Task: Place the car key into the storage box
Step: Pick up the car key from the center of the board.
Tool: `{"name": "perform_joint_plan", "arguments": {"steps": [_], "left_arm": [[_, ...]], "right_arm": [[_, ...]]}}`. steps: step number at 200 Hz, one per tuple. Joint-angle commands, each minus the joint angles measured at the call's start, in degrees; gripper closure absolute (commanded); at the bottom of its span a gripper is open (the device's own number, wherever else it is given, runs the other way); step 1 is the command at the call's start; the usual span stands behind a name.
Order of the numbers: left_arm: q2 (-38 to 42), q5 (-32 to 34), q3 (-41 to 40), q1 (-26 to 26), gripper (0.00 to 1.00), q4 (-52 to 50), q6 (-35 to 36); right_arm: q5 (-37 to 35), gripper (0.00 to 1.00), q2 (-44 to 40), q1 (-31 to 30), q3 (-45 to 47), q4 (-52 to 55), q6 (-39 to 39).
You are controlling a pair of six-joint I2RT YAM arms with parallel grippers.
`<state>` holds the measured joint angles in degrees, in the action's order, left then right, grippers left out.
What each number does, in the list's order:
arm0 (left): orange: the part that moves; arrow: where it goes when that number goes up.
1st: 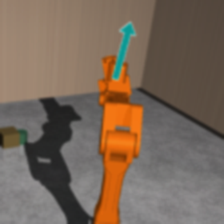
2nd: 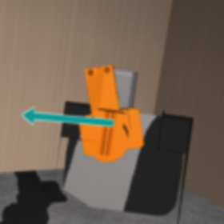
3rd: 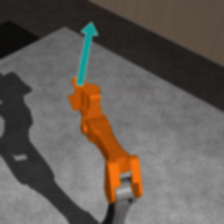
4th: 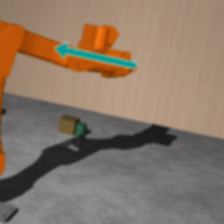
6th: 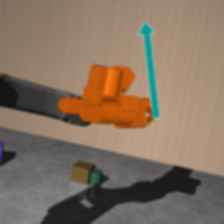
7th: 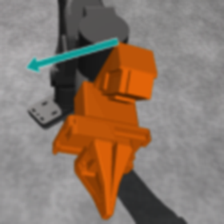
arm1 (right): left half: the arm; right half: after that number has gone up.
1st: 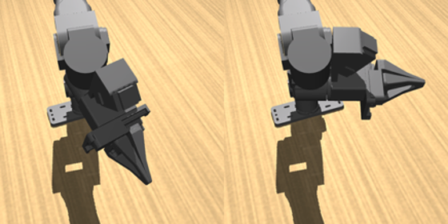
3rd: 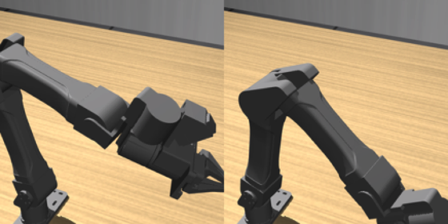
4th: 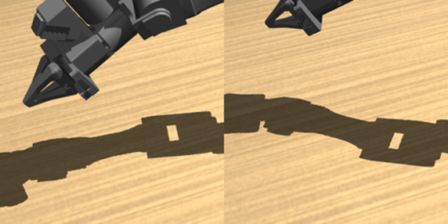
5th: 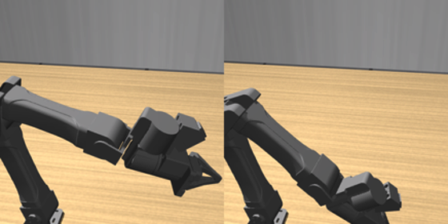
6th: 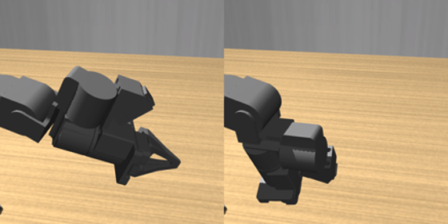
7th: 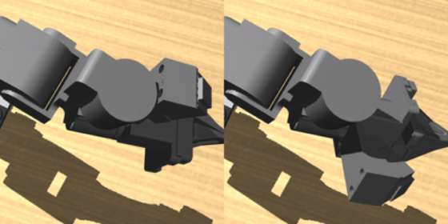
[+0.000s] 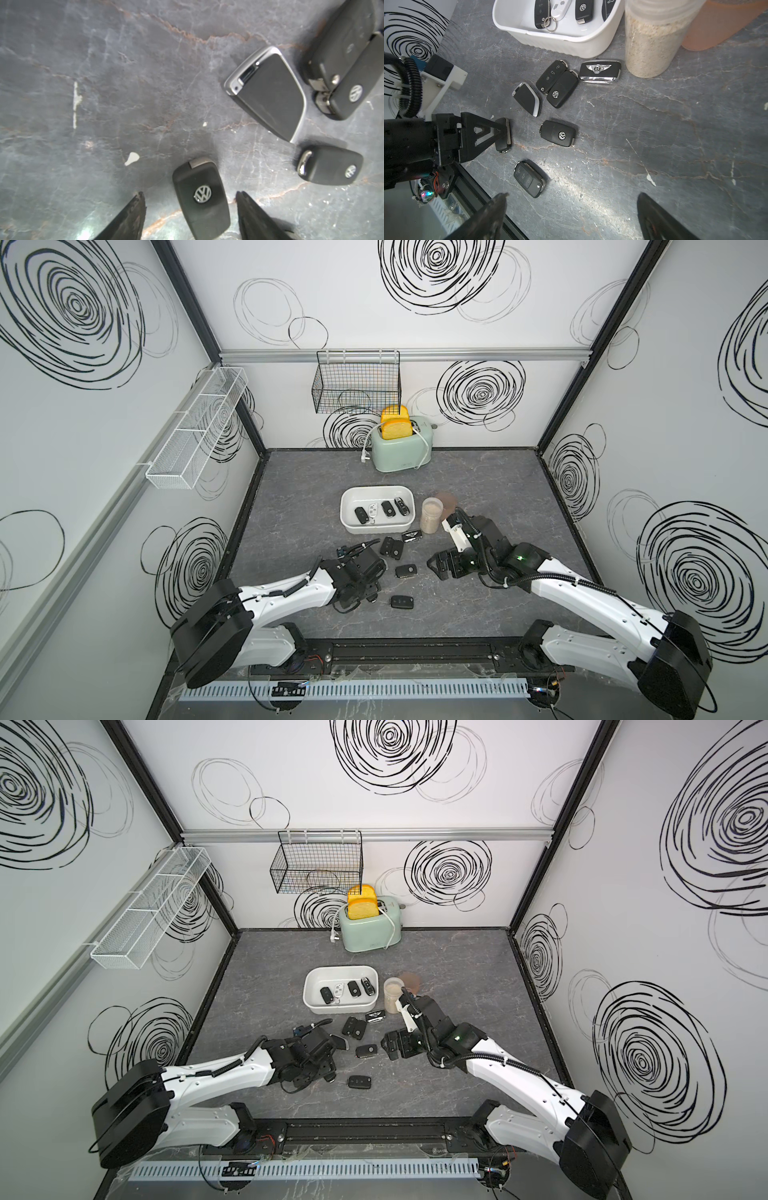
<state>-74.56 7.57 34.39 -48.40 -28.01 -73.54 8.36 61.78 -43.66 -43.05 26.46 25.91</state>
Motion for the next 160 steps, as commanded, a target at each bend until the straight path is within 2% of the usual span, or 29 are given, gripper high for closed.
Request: {"name": "perform_joint_plan", "arguments": {"steps": [1,36,112,160], "left_arm": [[-2.2,1.9,2.7,-0.7,0.29,0.9,-0.7],[-6.1,2.3,5.3,-2.0,0.35,-0.2,0.1],[-11.0,2.8,7.0,-4.6,0.49,-2.6,-0.1],[-11.5,3.3,6.2,-5.1,0.66,-3.9,0.7]], "right_arm": [[-1.5,0.01,-1.6,0.2,0.9,1.5,-0.6],[-2.3,0.01,-1.4,0.3,1.2,1.8,-1.4],[1.0,0.01,-3.1,0.8,3.4,-2.2,-3.2],[1.7,0.01,-4.9,1.3,6.1,-5.4,-1.7]]}}
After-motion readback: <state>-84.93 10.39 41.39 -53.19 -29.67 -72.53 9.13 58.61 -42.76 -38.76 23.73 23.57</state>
